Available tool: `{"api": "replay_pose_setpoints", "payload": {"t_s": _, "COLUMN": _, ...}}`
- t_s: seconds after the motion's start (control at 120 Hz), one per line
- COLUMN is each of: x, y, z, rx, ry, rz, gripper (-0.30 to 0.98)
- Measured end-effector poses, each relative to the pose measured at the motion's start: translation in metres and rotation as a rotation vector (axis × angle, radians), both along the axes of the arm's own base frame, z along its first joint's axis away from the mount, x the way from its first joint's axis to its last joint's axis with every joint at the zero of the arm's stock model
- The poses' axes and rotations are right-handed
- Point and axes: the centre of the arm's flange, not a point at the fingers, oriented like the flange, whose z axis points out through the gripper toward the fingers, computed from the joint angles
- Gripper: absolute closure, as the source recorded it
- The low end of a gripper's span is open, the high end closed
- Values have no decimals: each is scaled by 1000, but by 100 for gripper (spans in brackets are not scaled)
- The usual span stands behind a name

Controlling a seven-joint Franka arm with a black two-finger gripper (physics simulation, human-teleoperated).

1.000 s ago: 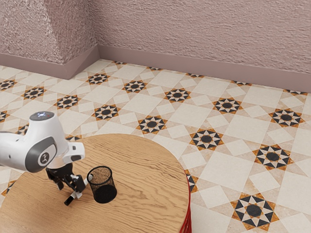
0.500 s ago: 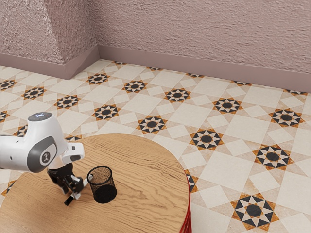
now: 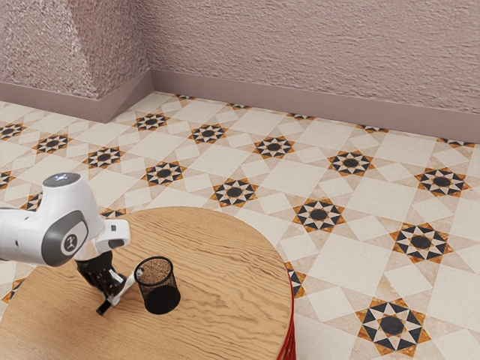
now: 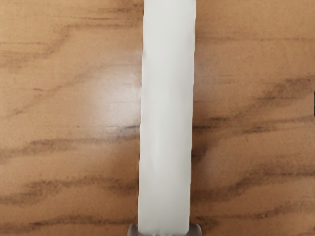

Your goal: Put the marker into the pen holder.

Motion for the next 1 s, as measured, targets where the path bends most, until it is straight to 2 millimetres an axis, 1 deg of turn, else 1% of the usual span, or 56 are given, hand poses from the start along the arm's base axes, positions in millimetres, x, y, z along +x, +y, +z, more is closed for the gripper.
{"api": "replay_pose_setpoints", "payload": {"t_s": 0.133, "x": 3, "y": 0, "z": 12, "rx": 11, "ry": -29, "rz": 0, "gripper": 78}}
{"api": "replay_pose_setpoints", "payload": {"t_s": 0.325, "x": 8, "y": 1, "z": 62, "rx": 39, "ry": -146, "rz": 0, "gripper": 79}}
{"api": "replay_pose_setpoints", "payload": {"t_s": 0.408, "x": 9, "y": -2, "z": 82, "rx": 51, "ry": -187, "rz": -9, "gripper": 79}}
{"api": "replay_pose_setpoints", "payload": {"t_s": 0.55, "x": 7, "y": -8, "z": 107, "rx": 66, "ry": -218, "rz": -24, "gripper": 79}}
{"api": "replay_pose_setpoints", "payload": {"t_s": 0.6, "x": 6, "y": -17, "z": 121, "rx": 82, "ry": -230, "rz": -50, "gripper": 79}}
{"api": "replay_pose_setpoints", "payload": {"t_s": 0.692, "x": 6, "y": -43, "z": 151, "rx": 125, "ry": -237, "rz": -108, "gripper": 79}}
{"api": "replay_pose_setpoints", "payload": {"t_s": 0.742, "x": 4, "y": -52, "z": 167, "rx": 143, "ry": -225, "rz": -114, "gripper": 79}}
{"api": "replay_pose_setpoints", "payload": {"t_s": 0.792, "x": 5, "y": -62, "z": 187, "rx": 156, "ry": -198, "rz": -112, "gripper": 79}}
{"api": "replay_pose_setpoints", "payload": {"t_s": 0.833, "x": 5, "y": -68, "z": 197, "rx": 162, "ry": -157, "rz": -103, "gripper": 79}}
{"api": "replay_pose_setpoints", "payload": {"t_s": 0.875, "x": 4, "y": -80, "z": 208, "rx": 165, "ry": -106, "rz": -99, "gripper": 79}}
{"api": "replay_pose_setpoints", "payload": {"t_s": 0.942, "x": 3, "y": -91, "z": 220, "rx": 145, "ry": -1, "rz": -70, "gripper": 79}}
{"api": "replay_pose_setpoints", "payload": {"t_s": 1.0, "x": 0, "y": -96, "z": 218, "rx": 114, "ry": 115, "rz": -35, "gripper": 79}}
